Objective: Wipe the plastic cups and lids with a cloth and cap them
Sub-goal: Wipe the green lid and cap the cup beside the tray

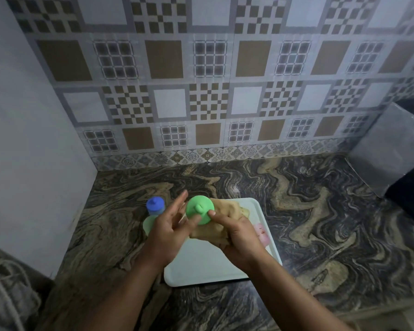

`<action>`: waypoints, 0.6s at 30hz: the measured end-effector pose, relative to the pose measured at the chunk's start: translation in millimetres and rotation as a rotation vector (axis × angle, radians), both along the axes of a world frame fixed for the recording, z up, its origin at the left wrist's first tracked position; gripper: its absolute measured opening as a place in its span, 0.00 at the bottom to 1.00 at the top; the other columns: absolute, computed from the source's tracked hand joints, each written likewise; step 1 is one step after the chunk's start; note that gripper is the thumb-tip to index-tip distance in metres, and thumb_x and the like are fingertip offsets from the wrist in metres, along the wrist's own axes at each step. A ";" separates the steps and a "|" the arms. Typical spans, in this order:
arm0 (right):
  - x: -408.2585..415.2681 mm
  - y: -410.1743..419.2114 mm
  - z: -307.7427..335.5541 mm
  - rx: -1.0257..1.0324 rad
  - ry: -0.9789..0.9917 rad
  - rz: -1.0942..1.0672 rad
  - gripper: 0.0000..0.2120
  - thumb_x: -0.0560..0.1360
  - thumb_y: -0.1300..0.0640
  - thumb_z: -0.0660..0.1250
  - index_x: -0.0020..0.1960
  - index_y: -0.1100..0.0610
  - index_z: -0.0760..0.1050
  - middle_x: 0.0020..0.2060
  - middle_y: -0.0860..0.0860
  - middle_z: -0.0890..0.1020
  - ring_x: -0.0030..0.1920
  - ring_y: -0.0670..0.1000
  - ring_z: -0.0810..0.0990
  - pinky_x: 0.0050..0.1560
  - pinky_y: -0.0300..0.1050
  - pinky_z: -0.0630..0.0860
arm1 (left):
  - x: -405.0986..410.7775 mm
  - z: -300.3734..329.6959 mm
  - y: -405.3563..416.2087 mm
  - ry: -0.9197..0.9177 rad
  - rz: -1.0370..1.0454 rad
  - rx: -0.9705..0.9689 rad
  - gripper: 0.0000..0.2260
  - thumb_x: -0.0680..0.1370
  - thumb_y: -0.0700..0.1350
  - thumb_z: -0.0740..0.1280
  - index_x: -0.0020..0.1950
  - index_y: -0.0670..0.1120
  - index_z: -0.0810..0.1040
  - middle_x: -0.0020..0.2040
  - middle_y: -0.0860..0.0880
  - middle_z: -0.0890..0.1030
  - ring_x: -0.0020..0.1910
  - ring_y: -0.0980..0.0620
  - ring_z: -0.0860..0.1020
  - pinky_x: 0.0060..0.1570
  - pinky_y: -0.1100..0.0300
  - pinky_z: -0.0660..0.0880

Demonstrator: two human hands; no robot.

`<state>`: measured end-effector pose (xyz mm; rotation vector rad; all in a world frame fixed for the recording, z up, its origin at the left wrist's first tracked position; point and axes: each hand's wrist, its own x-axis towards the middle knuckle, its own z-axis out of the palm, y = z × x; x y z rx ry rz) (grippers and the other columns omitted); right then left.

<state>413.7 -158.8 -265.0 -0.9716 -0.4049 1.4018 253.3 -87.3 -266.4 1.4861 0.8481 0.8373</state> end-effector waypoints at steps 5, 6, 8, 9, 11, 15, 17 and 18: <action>4.4 -4.3 12.8 0.042 -0.174 -0.029 0.15 0.74 0.65 0.75 0.60 0.67 0.83 0.51 0.65 0.88 0.48 0.61 0.89 0.43 0.51 0.86 | 7.7 7.9 -8.1 -0.367 0.104 -0.376 0.10 0.77 0.41 0.66 0.55 0.39 0.81 0.53 0.41 0.84 0.56 0.45 0.80 0.63 0.44 0.75; 6.7 -4.6 13.7 0.023 -0.242 -0.034 0.13 0.75 0.65 0.75 0.58 0.67 0.84 0.48 0.63 0.89 0.45 0.58 0.89 0.39 0.46 0.85 | 9.0 9.5 -9.8 -0.407 0.126 -0.368 0.12 0.76 0.42 0.67 0.56 0.37 0.80 0.53 0.40 0.84 0.56 0.45 0.80 0.62 0.47 0.76; 14.0 -4.6 17.2 -0.010 -0.281 0.003 0.07 0.77 0.67 0.74 0.54 0.65 0.85 0.39 0.58 0.88 0.34 0.51 0.87 0.29 0.38 0.79 | 12.3 8.7 -13.7 -0.467 0.148 -0.341 0.13 0.74 0.42 0.67 0.55 0.37 0.80 0.53 0.39 0.83 0.56 0.44 0.80 0.59 0.52 0.79; 19.5 -4.4 19.7 -0.028 -0.252 0.045 0.06 0.77 0.68 0.73 0.53 0.64 0.84 0.37 0.56 0.88 0.32 0.49 0.86 0.26 0.37 0.77 | 13.5 8.8 -15.9 -0.488 0.157 -0.336 0.11 0.74 0.42 0.68 0.54 0.38 0.82 0.53 0.39 0.83 0.56 0.44 0.80 0.57 0.53 0.80; 31.0 -3.2 20.7 -0.070 -0.216 0.113 0.06 0.75 0.68 0.74 0.52 0.65 0.85 0.39 0.58 0.88 0.35 0.53 0.86 0.30 0.41 0.80 | 12.0 8.0 -16.1 -0.559 0.178 -0.357 0.07 0.76 0.41 0.67 0.48 0.44 0.85 0.53 0.41 0.84 0.55 0.45 0.82 0.56 0.51 0.80; 48.5 -1.0 9.8 -0.086 -0.610 -0.119 0.13 0.76 0.72 0.72 0.44 0.56 0.86 0.40 0.56 0.88 0.43 0.56 0.86 0.43 0.50 0.83 | -2.2 9.2 0.7 -0.568 0.246 -0.234 0.05 0.76 0.44 0.69 0.48 0.48 0.85 0.53 0.45 0.86 0.56 0.47 0.84 0.60 0.48 0.79; 42.9 -0.7 19.3 0.090 -0.678 -0.221 0.14 0.78 0.75 0.68 0.46 0.57 0.81 0.37 0.52 0.85 0.40 0.48 0.84 0.39 0.45 0.82 | -6.2 5.5 7.6 -0.398 0.250 -0.091 0.10 0.76 0.47 0.72 0.55 0.45 0.83 0.55 0.43 0.86 0.58 0.46 0.83 0.63 0.47 0.78; 37.9 -1.0 25.4 0.194 -0.730 -0.229 0.12 0.79 0.75 0.68 0.48 0.59 0.78 0.39 0.52 0.84 0.40 0.46 0.83 0.39 0.44 0.81 | -4.9 2.8 8.3 -0.333 0.236 -0.056 0.11 0.77 0.45 0.70 0.58 0.42 0.82 0.55 0.43 0.86 0.57 0.46 0.84 0.63 0.46 0.78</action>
